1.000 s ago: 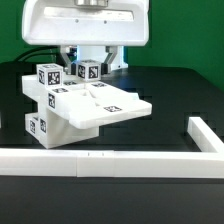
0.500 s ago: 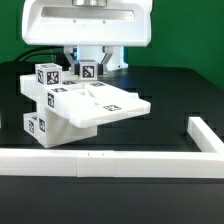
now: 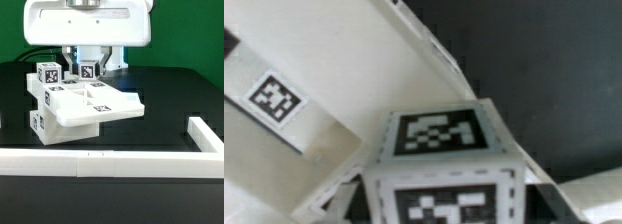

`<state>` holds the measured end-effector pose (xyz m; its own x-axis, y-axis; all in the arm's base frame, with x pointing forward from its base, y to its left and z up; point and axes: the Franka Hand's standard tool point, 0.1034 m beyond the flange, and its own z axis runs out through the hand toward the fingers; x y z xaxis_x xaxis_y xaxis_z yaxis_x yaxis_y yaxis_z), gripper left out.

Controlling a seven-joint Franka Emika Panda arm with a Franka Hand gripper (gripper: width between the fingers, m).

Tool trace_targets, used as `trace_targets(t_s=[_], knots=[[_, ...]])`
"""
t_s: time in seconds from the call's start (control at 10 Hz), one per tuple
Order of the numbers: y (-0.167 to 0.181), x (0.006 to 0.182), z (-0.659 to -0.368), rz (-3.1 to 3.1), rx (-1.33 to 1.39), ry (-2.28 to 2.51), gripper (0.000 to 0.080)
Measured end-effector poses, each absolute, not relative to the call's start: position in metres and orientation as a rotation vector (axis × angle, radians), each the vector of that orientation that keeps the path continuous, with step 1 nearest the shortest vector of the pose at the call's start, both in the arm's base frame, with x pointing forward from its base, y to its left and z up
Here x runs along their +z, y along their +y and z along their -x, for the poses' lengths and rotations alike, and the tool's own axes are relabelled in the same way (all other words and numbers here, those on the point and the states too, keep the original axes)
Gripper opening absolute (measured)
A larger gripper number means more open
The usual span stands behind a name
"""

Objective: Assemble chair

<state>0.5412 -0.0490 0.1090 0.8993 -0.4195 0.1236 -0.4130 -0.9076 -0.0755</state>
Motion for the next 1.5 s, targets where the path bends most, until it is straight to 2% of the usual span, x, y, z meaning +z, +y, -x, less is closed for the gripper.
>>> trace_targets(t_s=[0.3,0.4,0.5,0.6,0.7,0.8,1.1,1.5], knots=[[-0.047,0.109,-0.541,2.914,-0.204,0.962,0.0284],[-0.046,0.109,-0.541,2.898,-0.202,1.001,0.0354],[-0.046,0.109,-0.541,2.884,-0.200,1.035,0.0354],[-0.044,0.109,-0.541,2.890,-0.197,1.016,0.0538],[-0.043,0.111,-0.542,2.918,-0.204,0.932,0.0538],[-0.039,0.113,-0.543,2.914,-0.210,0.912,0.0626],[-0.038,0.114,-0.544,2.996,-0.222,0.648,0.0648],[-0.032,0.113,-0.540,3.008,-0.141,0.546,0.0649]])
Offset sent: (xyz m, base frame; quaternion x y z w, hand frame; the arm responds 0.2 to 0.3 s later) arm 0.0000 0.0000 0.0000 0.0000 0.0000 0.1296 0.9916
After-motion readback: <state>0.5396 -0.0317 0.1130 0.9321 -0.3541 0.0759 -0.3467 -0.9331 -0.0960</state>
